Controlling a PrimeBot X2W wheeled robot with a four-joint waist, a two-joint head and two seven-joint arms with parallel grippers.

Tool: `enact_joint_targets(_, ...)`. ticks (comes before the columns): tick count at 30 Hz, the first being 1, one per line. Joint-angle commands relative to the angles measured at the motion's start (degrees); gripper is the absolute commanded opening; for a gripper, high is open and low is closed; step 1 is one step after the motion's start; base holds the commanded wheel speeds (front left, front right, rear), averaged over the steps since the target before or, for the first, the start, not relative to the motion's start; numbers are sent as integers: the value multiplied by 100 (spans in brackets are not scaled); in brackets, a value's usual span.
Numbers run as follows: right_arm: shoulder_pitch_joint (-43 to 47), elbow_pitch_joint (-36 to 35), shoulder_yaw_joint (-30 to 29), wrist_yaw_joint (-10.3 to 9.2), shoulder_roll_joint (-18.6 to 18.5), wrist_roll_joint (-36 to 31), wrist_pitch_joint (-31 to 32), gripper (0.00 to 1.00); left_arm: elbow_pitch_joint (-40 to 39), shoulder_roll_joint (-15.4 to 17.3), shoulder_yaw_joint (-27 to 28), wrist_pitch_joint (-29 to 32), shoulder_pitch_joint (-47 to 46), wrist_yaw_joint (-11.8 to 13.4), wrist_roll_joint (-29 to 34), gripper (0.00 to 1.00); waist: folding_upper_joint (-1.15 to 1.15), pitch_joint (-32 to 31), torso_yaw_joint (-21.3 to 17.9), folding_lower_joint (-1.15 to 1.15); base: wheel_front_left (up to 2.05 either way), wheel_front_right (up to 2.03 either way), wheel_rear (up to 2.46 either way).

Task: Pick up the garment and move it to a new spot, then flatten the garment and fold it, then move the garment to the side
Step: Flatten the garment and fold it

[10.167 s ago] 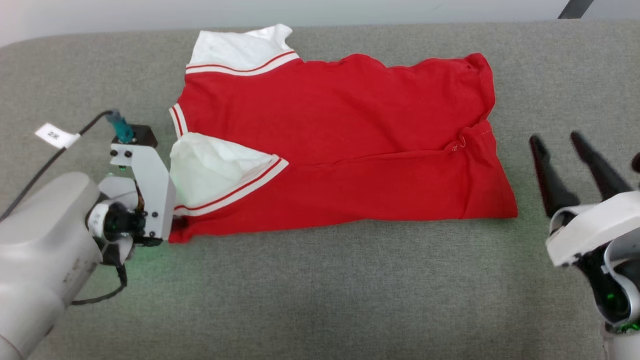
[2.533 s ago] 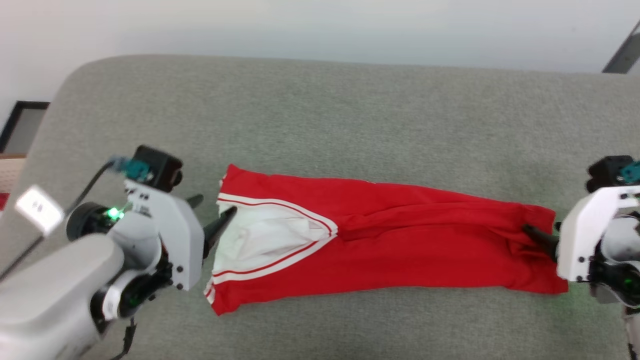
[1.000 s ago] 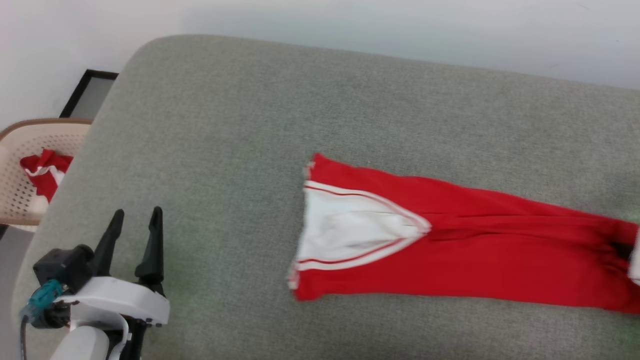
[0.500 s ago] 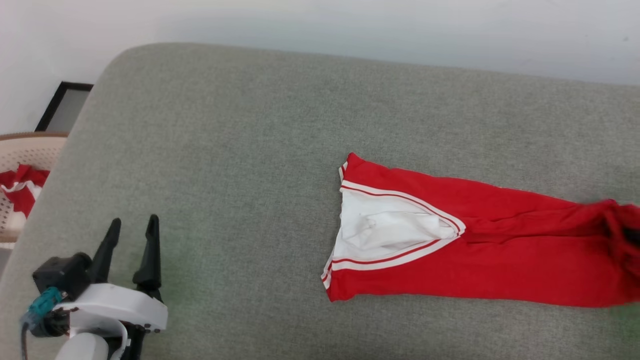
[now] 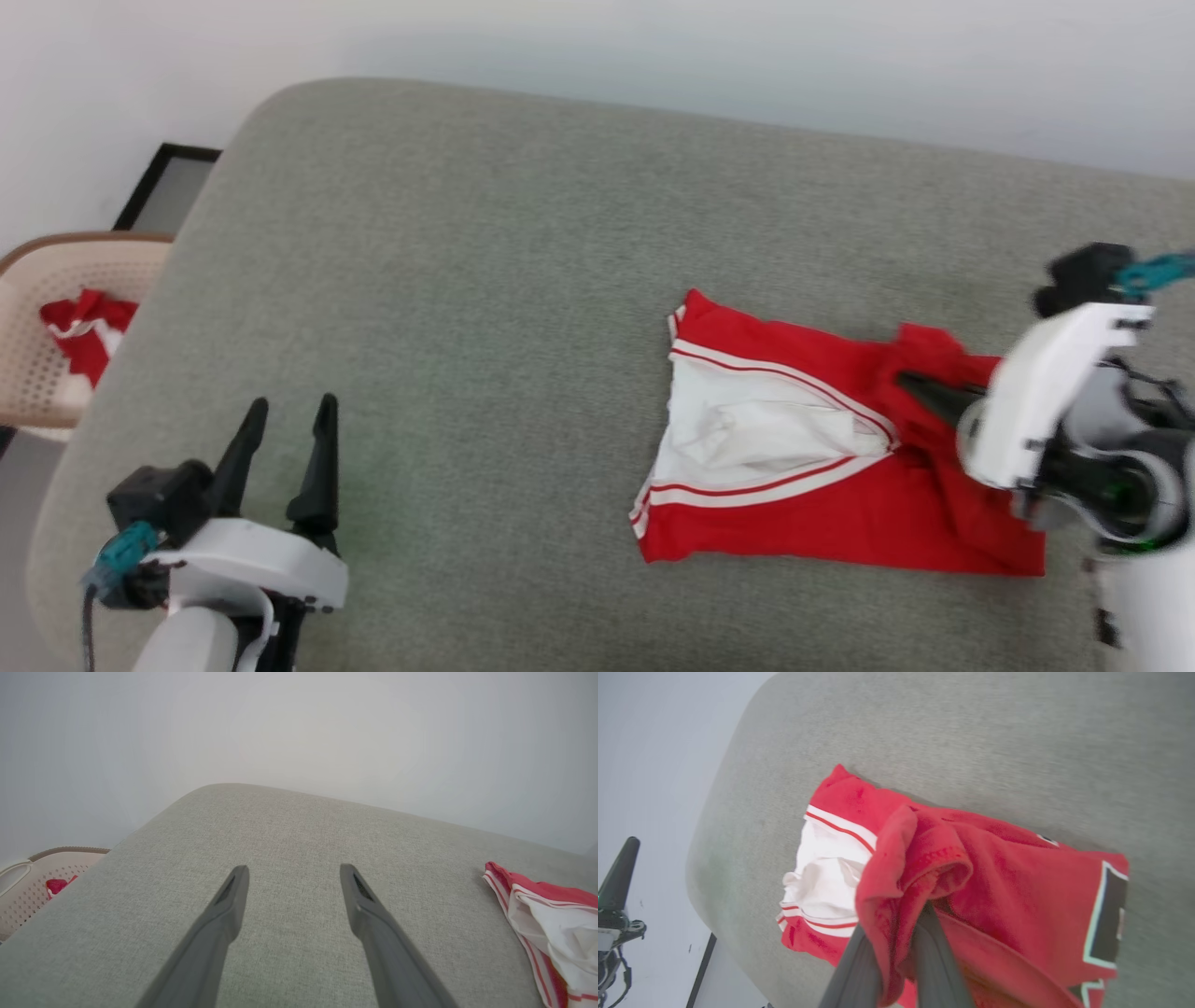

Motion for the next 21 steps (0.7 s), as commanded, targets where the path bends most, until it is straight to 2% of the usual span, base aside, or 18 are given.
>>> enact_joint_targets(1, -142, 175, 123, -10, 129, -68, -170, 0, 32, -31, -33, -4, -95, -47, 22, 100, 0, 18, 151, 0, 0, 0, 0)
enact_joint_targets(4, -322, 450, 297, -10, 258, -151, -394, 0, 85, -67, -79, -4, -140, -59, 40, 100, 0, 28, 226, 0, 0, 0, 0)
enact_joint_targets(9, -720, 1332, 691, -10, 449, -303, -954, 0, 194, -157, -171, -4, -290, -105, 47, 100, 0, 61, 423, 0, 0, 0, 0)
enact_joint_targets(13, -1051, 2174, 1067, -10, 516, -369, -1500, 0, 297, -231, -218, -4, -401, -144, 48, 100, 0, 97, 579, 0, 0, 0, 0)
enact_joint_targets(20, -1305, 2974, 1510, -10, 527, -430, -2061, 0, 402, -294, -227, -4, -465, -166, 44, 100, 0, 101, 661, 0, 0, 0, 0)
enact_joint_targets(21, -1334, 3086, 1593, -10, 528, -382, -2123, 11, 422, -299, -228, -4, -468, -171, 41, 100, 0, 92, 663, 0, 0, 0, 0)
